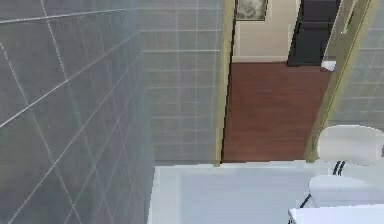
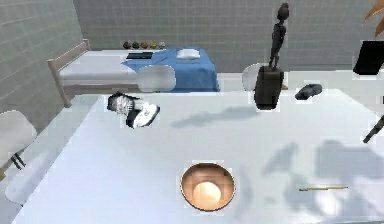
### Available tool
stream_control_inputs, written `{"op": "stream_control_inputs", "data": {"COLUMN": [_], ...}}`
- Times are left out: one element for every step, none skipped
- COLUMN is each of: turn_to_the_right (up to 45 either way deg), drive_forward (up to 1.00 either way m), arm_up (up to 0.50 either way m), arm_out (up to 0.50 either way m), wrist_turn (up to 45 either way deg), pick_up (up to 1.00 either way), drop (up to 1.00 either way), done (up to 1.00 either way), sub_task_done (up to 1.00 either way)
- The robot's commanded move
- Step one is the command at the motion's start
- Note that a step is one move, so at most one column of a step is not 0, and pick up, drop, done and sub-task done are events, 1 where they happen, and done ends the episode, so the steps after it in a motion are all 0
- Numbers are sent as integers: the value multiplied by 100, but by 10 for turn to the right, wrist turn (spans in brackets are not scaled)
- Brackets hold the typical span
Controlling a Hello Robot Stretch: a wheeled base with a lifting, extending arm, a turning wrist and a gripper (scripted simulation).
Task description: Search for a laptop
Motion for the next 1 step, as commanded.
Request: {"op": "stream_control_inputs", "data": {"turn_to_the_right": [90], "drive_forward": [0], "arm_up": [0], "arm_out": [0], "wrist_turn": [0], "pick_up": [0], "drop": [0], "done": [0], "sub_task_done": [0]}}
